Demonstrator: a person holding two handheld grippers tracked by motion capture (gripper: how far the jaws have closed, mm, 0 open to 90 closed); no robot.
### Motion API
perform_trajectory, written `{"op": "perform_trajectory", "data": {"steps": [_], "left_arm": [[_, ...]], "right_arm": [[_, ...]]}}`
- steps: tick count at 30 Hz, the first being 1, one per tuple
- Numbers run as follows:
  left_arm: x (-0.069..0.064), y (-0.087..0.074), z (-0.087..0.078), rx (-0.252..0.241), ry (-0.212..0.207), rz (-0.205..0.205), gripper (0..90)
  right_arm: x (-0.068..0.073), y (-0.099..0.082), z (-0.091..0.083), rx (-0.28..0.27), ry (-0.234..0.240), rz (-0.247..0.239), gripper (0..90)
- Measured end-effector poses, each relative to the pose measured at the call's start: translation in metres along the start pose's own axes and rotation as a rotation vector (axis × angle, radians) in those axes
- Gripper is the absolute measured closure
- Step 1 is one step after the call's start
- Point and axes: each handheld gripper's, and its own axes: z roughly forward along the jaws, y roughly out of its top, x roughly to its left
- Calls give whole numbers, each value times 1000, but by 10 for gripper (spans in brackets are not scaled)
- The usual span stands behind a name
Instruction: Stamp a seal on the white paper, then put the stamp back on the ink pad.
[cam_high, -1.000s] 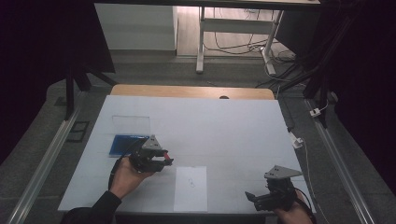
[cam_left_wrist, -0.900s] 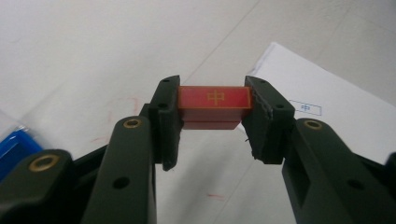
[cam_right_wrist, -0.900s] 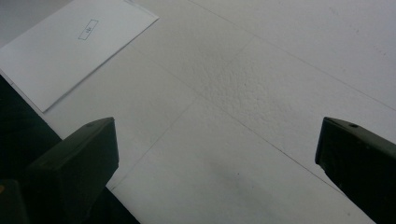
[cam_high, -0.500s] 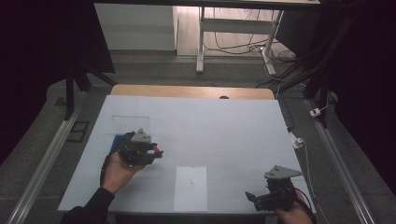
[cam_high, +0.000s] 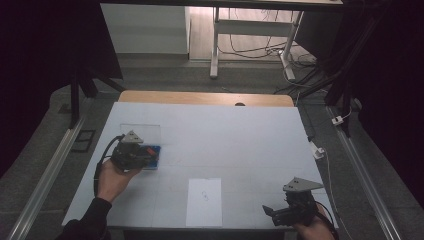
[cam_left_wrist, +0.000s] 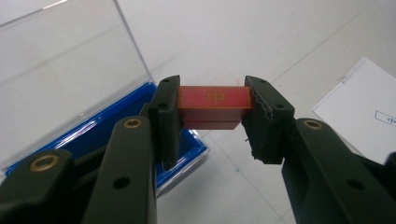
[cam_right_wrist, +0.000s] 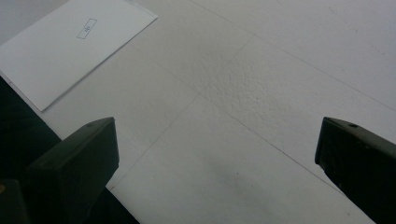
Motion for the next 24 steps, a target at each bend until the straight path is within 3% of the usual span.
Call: {"op": "perform_trajectory", "data": {"steps": [9,24], "left_arm": [[9,-1,-1,-1,40,-12,583],[32,-8,-1,-13,117,-72,582]], "right_arm": [[0,0,0,1,-1,1,0],[0,0,0,4,-1,-1,0]]}}
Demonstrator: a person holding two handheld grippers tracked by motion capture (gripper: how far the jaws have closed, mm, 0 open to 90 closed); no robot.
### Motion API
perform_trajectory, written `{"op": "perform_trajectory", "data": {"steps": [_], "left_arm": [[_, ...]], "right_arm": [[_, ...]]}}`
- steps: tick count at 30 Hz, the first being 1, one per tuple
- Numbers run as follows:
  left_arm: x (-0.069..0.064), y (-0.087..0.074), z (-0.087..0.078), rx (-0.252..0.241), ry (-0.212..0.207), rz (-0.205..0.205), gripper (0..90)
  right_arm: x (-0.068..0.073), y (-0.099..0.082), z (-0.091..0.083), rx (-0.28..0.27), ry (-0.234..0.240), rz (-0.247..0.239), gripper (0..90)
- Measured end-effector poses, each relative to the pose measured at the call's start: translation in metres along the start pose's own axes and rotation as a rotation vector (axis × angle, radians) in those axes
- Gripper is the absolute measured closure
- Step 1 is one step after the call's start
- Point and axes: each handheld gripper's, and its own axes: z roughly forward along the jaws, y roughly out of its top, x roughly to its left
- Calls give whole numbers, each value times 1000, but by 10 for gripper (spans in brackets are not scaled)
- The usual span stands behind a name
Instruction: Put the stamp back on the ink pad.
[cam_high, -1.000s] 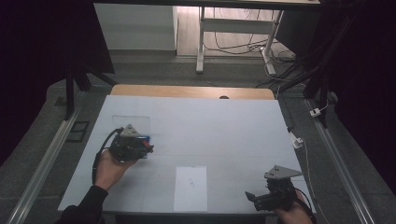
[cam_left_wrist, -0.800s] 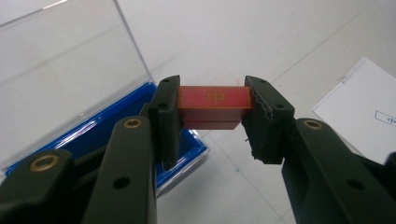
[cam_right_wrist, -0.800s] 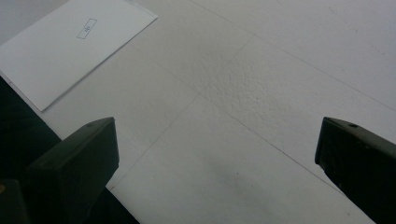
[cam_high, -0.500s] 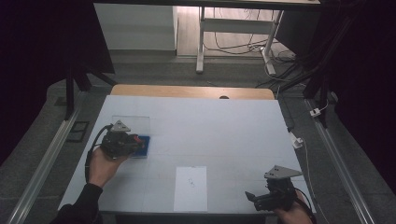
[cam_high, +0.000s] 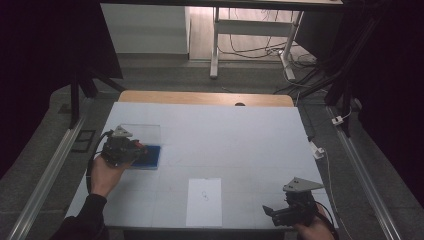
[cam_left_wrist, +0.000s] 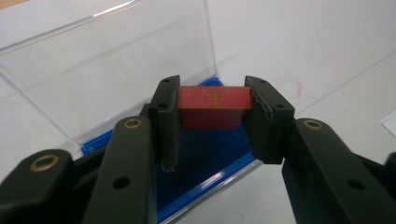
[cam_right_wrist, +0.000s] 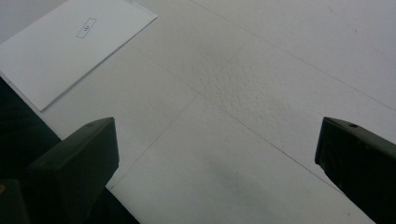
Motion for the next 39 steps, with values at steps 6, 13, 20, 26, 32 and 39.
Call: {"op": "perform_trajectory", "data": {"steps": [6,13,20,26,32,39], "left_arm": [[8,-3,4,10,24,-17,582],[10,-4,13,38,26,-16,582],[11,-6,21,74,24,-12,582],[12,-8,29,116,33,4,581],[12,-10,32,130,29,-1,576],[13,-10,32,128,25,-14,575]], "right_arm": [[0,0,0,4,-1,-3,0],[0,0,0,5,-1,-7,0],[1,0,1,8,-3,-10,0],[1,0,1,9,-3,-10,0],[0,0,1,10,-2,-10,0],[1,0,1,8,-2,-9,0]]}}
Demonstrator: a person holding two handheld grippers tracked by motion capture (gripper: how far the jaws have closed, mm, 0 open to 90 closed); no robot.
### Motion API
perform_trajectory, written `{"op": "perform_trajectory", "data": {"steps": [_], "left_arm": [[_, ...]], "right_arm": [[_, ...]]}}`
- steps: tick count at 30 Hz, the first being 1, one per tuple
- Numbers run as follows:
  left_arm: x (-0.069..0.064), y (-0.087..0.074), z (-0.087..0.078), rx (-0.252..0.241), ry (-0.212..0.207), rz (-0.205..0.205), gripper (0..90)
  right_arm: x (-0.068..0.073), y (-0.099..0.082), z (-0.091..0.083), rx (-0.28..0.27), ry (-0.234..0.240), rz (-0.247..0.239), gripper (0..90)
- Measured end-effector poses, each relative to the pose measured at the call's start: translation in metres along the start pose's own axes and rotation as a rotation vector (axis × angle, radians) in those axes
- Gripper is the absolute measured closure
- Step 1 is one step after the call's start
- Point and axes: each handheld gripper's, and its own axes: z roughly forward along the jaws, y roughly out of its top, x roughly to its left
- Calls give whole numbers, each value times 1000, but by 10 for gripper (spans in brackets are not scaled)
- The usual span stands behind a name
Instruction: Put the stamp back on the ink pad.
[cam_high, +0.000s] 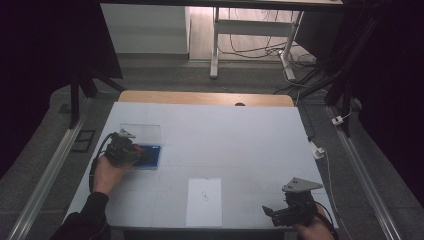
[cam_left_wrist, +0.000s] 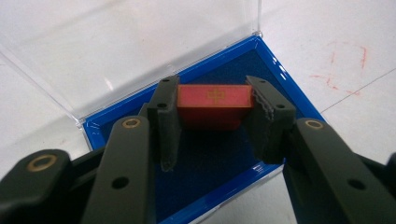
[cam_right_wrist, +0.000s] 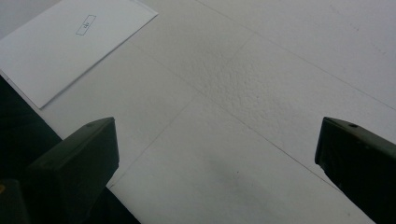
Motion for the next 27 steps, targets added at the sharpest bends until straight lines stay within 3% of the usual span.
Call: {"op": "perform_trajectory", "data": {"steps": [3,10,16,19,27], "left_arm": [[1,0,0,3,-7,-12,564],[2,0,-3,-23,-6,-46,434],[2,0,-7,-46,-42,-99,330],[0,1,-10,-57,-32,-119,265],[-9,0,-16,-54,-32,-66,85]], "right_arm": [[0,0,0,0,0,1,0],[0,0,0,-1,0,0,0],[0,0,0,-4,1,3,0],[0,0,-1,-4,2,3,0],[0,0,-1,-8,0,3,0]]}}
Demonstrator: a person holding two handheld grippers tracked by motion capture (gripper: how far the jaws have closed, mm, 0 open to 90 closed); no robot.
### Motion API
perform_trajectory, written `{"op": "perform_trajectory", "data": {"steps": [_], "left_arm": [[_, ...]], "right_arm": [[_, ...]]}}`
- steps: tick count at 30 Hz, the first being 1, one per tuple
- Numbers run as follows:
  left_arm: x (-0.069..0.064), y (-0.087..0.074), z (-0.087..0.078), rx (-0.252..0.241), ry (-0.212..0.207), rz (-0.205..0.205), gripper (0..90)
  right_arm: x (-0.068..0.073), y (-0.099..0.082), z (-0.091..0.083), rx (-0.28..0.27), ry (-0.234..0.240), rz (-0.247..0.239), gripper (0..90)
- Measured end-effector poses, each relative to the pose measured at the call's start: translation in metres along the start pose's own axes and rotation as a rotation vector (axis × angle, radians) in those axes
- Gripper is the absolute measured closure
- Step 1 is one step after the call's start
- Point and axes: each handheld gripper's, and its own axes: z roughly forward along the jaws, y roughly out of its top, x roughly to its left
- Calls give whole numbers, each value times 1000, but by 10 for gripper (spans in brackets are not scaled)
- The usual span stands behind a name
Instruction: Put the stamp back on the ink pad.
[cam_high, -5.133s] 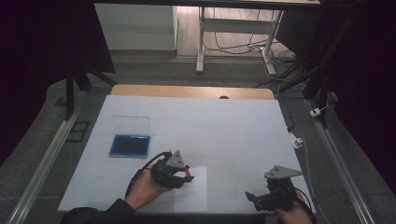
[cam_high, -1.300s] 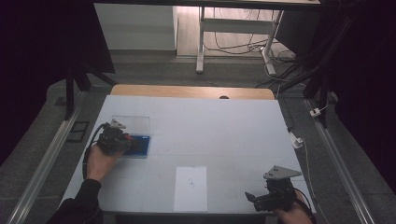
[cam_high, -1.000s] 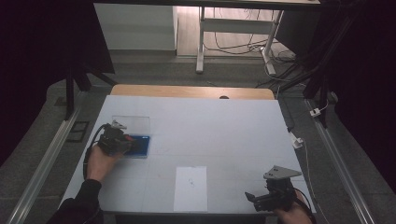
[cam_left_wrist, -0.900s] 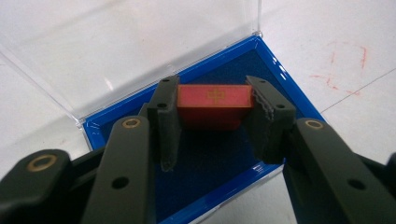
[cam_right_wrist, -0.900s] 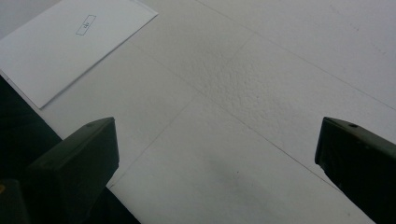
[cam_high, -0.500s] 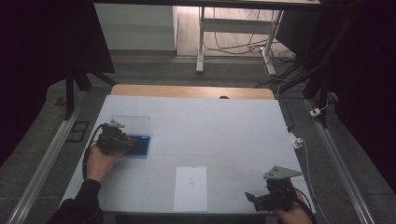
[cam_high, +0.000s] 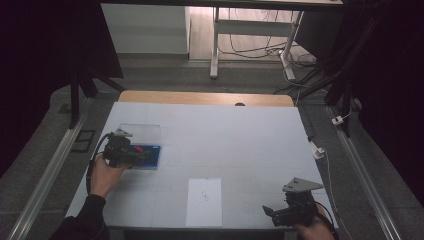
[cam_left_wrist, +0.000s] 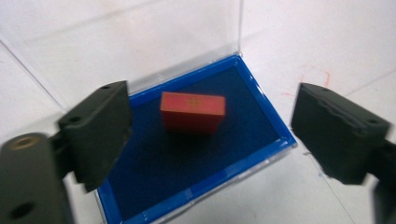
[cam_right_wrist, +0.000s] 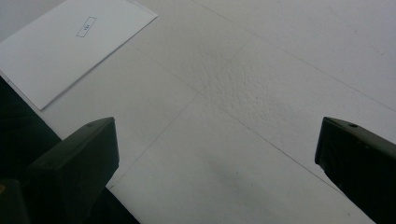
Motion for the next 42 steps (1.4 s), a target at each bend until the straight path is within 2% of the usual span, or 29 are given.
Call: {"op": "perform_trajectory", "data": {"steps": [2,8,12,15,23,31,37,42], "left_arm": [[-1,0,-2,-6,-8,1,52],[-2,-2,-5,-7,-7,-22,32],[0,-3,-10,-31,-37,-39,7],[0,-4,-15,-47,-77,-38,0],[-7,-5,-29,-86,-109,3,0],[-25,-9,-40,-116,-160,55,0],[-40,-13,-44,-115,-190,92,0],[-50,-16,-48,-121,-223,106,0]], "right_arm": [[0,0,0,0,-1,-3,0],[1,0,0,3,-1,-6,0],[1,0,0,5,-2,-9,0],[2,0,1,9,-5,-11,0],[1,0,1,10,-3,-5,0],[1,1,1,12,-4,-6,0],[0,0,1,8,-3,-1,0],[1,0,1,8,-2,-3,0]]}}
